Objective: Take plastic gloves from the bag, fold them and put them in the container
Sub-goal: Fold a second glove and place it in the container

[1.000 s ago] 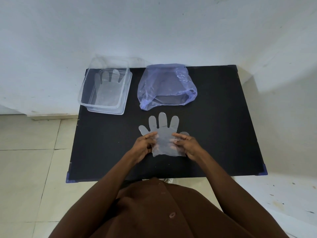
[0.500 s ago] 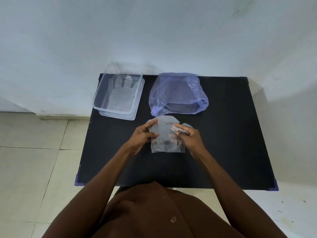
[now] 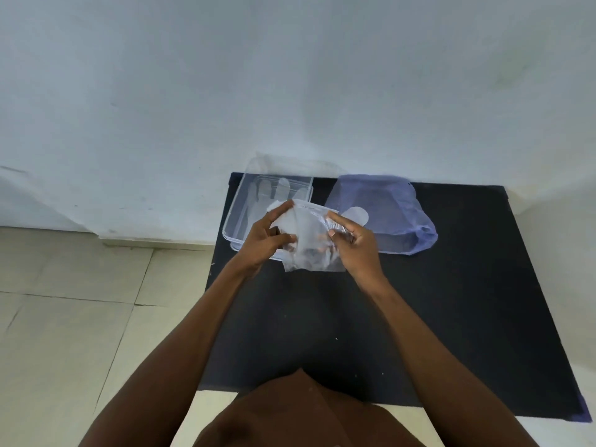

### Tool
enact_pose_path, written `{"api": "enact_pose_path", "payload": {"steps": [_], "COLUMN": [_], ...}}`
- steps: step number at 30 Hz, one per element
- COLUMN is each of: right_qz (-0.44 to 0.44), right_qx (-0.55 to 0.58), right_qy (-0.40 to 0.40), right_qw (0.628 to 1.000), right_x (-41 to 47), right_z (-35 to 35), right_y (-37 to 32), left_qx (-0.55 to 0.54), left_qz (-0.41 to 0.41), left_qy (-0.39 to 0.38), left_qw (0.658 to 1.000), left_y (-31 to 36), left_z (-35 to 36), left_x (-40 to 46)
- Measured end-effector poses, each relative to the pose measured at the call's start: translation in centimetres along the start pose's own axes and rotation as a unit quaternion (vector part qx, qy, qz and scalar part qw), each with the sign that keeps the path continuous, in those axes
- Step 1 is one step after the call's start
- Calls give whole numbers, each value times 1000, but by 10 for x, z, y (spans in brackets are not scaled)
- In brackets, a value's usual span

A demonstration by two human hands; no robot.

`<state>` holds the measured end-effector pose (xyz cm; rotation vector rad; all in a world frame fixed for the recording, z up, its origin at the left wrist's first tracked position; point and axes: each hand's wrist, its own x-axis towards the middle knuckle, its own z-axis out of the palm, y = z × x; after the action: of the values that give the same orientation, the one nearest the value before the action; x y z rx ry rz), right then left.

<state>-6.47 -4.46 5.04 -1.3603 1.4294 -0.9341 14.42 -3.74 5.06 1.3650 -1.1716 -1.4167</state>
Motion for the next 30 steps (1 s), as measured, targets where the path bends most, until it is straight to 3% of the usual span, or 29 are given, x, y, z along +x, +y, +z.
{"api": "enact_pose_path", "payload": {"steps": [7,15,18,23,30], "right_qz": [-4,16,69,153,197], "right_qx": [45,56,58,27,-45], "right_qy": [7,31,14,2,-8], "right_qw": [999,998,996,988,979], "right_x": [29,56,66,82,97], "right_z": [46,83,97,115,131], "right_y": [-33,-41,-29,-13,-7], "left_qx": [78,160,172,192,241], "left_qz": [61,117,80,-60,-118], "left_qy": [40,36,16,-4,-13], "left_qw": [994,980,982,980,963], "left_y": [14,2,-16,-32,-37], "left_z": [-48,-86,-92,-93,-95], "left_x": [34,62,73,89,110]}}
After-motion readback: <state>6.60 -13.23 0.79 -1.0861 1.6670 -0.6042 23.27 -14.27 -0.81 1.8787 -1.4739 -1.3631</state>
